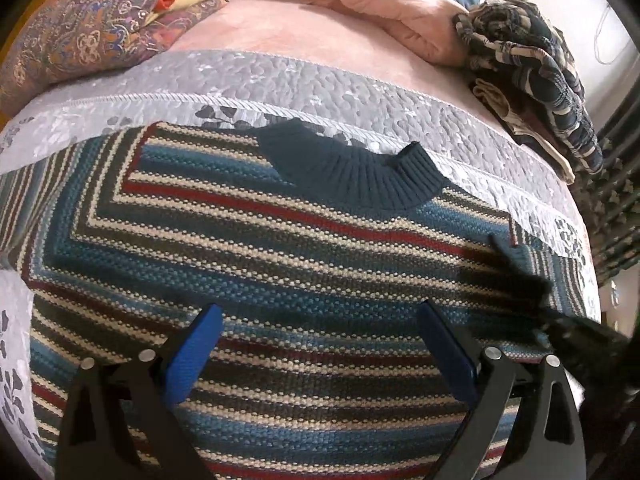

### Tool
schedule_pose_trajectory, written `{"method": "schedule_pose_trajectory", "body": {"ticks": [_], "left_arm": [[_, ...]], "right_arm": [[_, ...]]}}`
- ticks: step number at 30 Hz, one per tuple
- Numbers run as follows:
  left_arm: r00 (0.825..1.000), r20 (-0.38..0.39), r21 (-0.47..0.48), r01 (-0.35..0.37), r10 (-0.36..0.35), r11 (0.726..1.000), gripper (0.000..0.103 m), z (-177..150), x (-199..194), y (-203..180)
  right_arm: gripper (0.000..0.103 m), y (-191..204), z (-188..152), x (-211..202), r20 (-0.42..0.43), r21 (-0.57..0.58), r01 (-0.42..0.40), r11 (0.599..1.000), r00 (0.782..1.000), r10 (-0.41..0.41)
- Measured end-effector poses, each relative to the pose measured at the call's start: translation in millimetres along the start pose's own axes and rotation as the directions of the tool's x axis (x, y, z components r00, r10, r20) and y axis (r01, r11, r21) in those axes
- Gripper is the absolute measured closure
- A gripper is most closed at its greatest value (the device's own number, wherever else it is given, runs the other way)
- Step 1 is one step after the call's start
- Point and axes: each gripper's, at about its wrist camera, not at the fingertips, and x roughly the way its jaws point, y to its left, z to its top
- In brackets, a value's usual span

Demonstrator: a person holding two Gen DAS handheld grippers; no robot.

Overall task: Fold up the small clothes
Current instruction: 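Fold the held sleeve across the sweater body with the right gripper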

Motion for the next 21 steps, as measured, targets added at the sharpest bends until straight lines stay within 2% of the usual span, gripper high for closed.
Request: {"method": "schedule_pose_trajectory", "body": {"ticks": [3,6,9,10,11,14,16,19,21], "left_arm": [[1.0,-0.012,-0.002,0.021,-0.021,1.0,0.005,0,2,-4],[0.998,-0.033,-0.009,0.056,-0.056,0.998,0.006,-1,7,-13],[0.995,-0.054,-0.011,0.081,-0.082,0.997,0.006,-3,13,-22],[0.993,-0.065,-0.013,0.099,-0.099,0.995,0.006,-4,15,-28],[0.99,-0.075,-0.014,0.118,-0.119,0.993,0.007,-6,18,-34],[0.977,-0.115,-0.012,0.181,-0.181,0.983,0.011,-10,25,-53],[0.954,-0.166,-0.037,0.249,-0.252,0.968,0.015,-14,34,-67],[0.917,-0.225,-0.079,0.319,-0.328,0.945,0.019,-20,48,-84],[0.908,-0.238,-0.09,0.332,-0.344,0.939,0.019,-22,55,-92]], "right_arm": [[0.091,-10,-5,13,-0.038,0.039,-0.051,0.998,0.998,0.053],[0.084,-17,-8,11,-0.058,0.03,-0.104,0.994,0.993,0.106],[0.067,-30,-8,-2,-0.067,0.084,-0.23,0.97,0.97,0.236],[0.067,-43,-7,-12,-0.045,0.126,-0.277,0.953,0.958,0.284],[0.067,-51,-6,-19,-0.031,0.147,-0.286,0.947,0.955,0.293],[0.067,-93,-5,-42,0.03,0.222,-0.232,0.947,0.972,0.231],[0.067,-126,-8,-52,0.053,0.287,-0.177,0.941,0.984,0.169],[0.067,-176,-22,-60,0.072,0.404,-0.169,0.899,0.986,0.153],[0.067,-200,-29,-61,0.083,0.456,-0.166,0.874,0.986,0.144]]}}
